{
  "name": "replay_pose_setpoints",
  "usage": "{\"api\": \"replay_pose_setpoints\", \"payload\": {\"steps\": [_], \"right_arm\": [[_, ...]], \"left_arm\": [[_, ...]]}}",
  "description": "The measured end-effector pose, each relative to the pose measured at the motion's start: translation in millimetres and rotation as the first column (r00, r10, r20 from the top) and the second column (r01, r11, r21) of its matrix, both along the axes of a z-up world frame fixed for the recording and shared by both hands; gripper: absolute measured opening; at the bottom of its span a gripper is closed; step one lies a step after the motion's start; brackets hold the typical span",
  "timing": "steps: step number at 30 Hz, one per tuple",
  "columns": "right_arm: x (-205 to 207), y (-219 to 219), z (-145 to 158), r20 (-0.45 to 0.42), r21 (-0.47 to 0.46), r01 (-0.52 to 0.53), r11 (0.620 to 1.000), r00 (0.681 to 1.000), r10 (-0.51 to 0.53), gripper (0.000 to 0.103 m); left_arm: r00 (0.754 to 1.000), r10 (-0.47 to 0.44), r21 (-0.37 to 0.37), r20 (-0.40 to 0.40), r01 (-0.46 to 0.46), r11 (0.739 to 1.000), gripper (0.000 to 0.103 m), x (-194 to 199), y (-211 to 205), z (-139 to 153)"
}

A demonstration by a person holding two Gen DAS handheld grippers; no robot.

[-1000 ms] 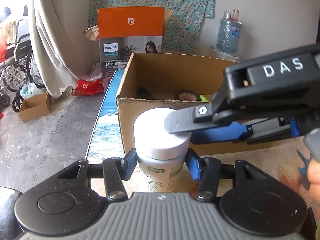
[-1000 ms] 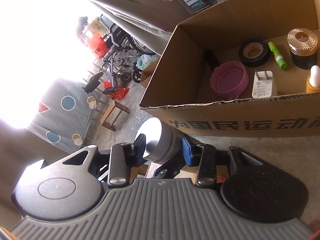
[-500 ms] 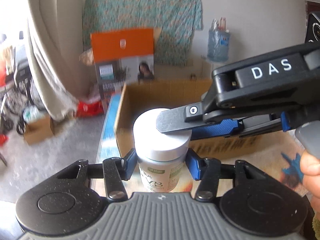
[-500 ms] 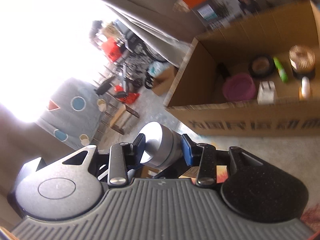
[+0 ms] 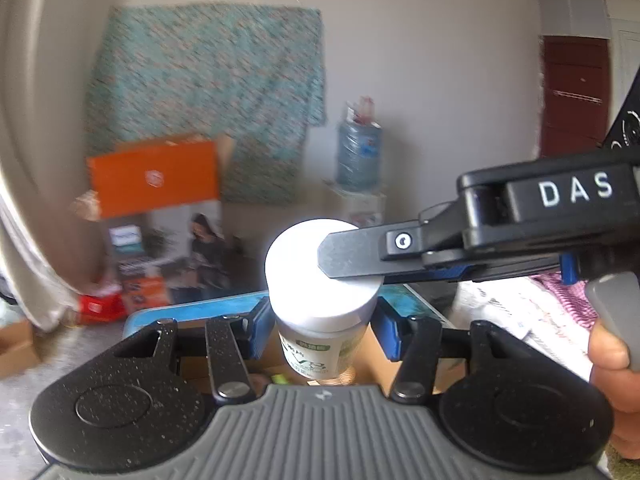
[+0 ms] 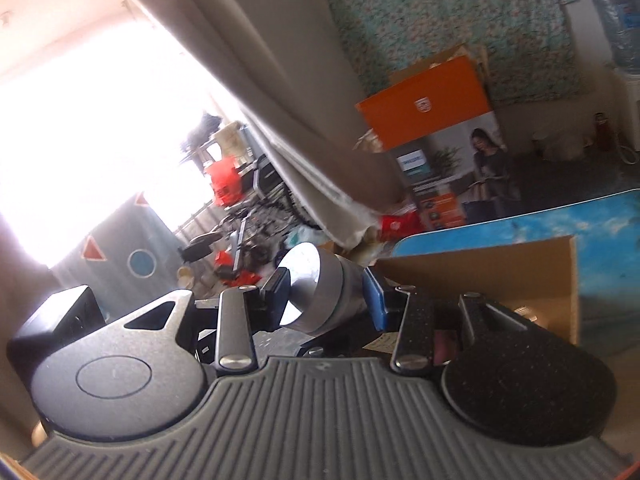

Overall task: Organize rigid objects
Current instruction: 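Lift the bottle with the right gripper and lower it into the box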

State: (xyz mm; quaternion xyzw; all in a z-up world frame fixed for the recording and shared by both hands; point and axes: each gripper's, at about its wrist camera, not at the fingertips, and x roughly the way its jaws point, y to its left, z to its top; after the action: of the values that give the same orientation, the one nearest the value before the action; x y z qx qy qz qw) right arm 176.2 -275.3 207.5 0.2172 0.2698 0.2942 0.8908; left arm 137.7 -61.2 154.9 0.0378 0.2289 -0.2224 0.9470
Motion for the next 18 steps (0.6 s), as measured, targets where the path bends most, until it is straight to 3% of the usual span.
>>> {"api": "replay_pose_setpoints", "payload": {"steps": [4, 8, 15, 18], "right_arm": [[25, -44, -18, -0.058, -0.003, 0.061, 0.998, 0.996, -0.062, 0.040], [38, -76, -58, -0.148, 0.013, 0.104, 0.994, 0.984, -0.101, 0.040], [48, -85, -122, -0.276, 0.014, 0.126, 0.992, 0.954, -0.118, 0.040], [53, -87, -140, -0.310, 0.006, 0.125, 0.992, 0.944, -0.117, 0.040]], "left_arm": [[0.994, -0.052, -0.005, -0.092, 0.051, 0.999, 0.054, 31, -24, -19], [0.972, -0.076, -0.004, -0.221, 0.077, 0.997, 0.054, 57, -46, -47], [0.920, -0.078, 0.002, -0.384, 0.085, 0.996, 0.054, 84, -56, -94], [0.909, -0.069, 0.010, -0.410, 0.080, 0.997, 0.054, 88, -54, -106]]}}
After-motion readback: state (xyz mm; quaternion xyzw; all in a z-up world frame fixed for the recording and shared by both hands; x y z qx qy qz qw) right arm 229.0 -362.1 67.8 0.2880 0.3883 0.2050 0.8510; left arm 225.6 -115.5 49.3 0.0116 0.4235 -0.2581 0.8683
